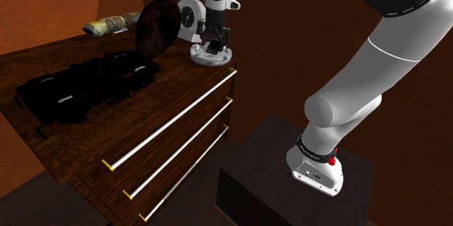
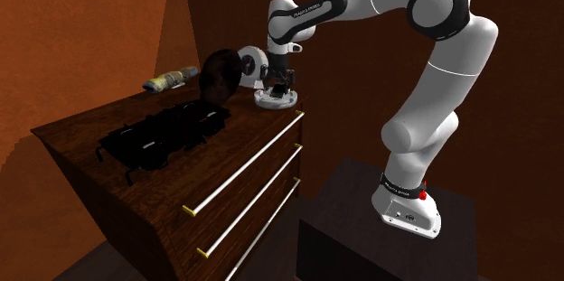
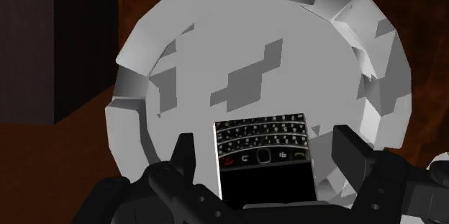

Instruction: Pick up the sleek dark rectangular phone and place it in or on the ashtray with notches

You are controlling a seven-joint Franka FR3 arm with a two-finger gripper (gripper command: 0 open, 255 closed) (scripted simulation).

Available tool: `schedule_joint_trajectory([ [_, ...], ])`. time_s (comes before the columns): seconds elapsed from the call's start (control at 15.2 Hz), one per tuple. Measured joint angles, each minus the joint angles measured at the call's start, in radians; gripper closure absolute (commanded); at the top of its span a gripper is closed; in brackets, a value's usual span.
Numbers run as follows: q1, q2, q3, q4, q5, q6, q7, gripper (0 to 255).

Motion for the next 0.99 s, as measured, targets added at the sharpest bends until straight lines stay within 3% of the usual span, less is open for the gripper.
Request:
schedule_joint_trajectory([
  [0.26,0.001,-0.001,0.001,-0.001,0.001,0.000,-0.001,0],
  [0.59,-0.003,-0.020,-0.007,0.092,0.005,-0.112,-0.004,0],
  [0.99,-0.005,-0.026,-0.010,0.100,0.007,-0.127,-0.008,0],
])
